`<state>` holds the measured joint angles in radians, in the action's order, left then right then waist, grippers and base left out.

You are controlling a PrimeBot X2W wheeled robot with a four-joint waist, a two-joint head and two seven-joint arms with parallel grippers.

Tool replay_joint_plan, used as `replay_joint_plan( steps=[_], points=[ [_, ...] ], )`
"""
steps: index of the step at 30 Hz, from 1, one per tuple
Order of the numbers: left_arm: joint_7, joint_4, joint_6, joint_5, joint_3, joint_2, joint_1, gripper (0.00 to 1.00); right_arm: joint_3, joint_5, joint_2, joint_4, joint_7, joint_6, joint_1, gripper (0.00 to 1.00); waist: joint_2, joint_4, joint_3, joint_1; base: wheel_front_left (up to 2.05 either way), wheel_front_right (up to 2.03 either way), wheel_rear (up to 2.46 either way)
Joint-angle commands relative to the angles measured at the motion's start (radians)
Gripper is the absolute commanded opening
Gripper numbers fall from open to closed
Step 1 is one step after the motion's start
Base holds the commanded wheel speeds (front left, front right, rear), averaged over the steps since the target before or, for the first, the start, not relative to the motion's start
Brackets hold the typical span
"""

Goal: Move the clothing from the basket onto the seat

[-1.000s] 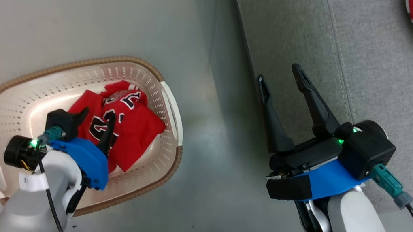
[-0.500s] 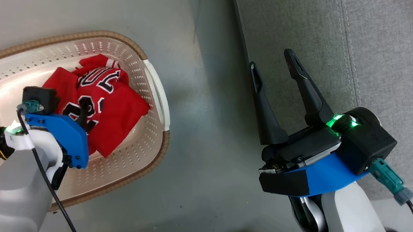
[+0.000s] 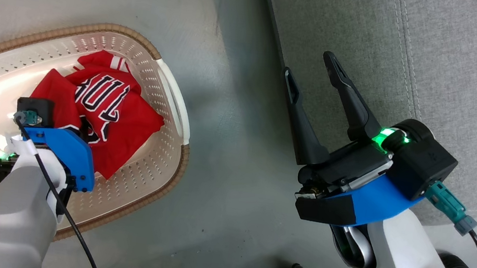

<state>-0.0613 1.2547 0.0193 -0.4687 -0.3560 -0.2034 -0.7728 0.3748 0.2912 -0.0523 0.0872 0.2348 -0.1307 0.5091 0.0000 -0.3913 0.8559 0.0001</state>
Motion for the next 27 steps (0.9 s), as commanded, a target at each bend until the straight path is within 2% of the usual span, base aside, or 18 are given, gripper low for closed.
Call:
replay_joint_plan(
  steps=[1, 5, 6, 7, 8, 27],
  points=[
    [0.004, 0.002, -0.002, -0.004, 0.002, -0.004, -0.016, 1.0, 0.0, 0.002, 0.003, 0.003, 0.007, 0.0, 0.018, 1.0, 0.0, 0.0, 0.001, -0.0001, 0.0, 0.0, 0.0],
    [0.015, 0.008, 0.004, -0.012, 0.001, -0.006, -0.017, 0.98, 0.002, 0.003, 0.003, 0.007, 0.01, 0.0, 0.023, 1.0, 0.0, 0.001, 0.004, -0.0001, 0.0, 0.0, 0.0],
    [0.015, 0.008, 0.005, -0.011, -0.002, -0.007, -0.018, 0.5, 0.003, 0.004, 0.003, 0.008, 0.011, 0.0, 0.024, 1.0, 0.0, 0.001, 0.004, -0.0001, 0.0, 0.0, 0.0],
    [0.007, 0.007, 0.007, -0.007, -0.006, -0.009, -0.02, 0.33, 0.004, 0.005, 0.003, 0.008, 0.011, 0.0, 0.025, 1.0, 0.0, 0.002, 0.004, -0.0001, 0.0, 0.0, 0.0],
    [0.002, 0.007, 0.008, -0.005, -0.009, -0.01, -0.021, 0.0, 0.004, 0.006, 0.003, 0.009, 0.011, 0.0, 0.024, 1.0, 0.0, 0.002, 0.005, -0.0001, 0.0, 0.0, 0.0],
    [-0.011, 0.02, 0.049, -0.027, -0.031, -0.001, -0.018, 0.0, -0.001, -0.01, 0.003, 0.033, 0.009, 0.0, 0.037, 1.0, 0.0, 0.022, -0.034, -0.0001, 0.0, 0.0, 0.0]
  ],
)
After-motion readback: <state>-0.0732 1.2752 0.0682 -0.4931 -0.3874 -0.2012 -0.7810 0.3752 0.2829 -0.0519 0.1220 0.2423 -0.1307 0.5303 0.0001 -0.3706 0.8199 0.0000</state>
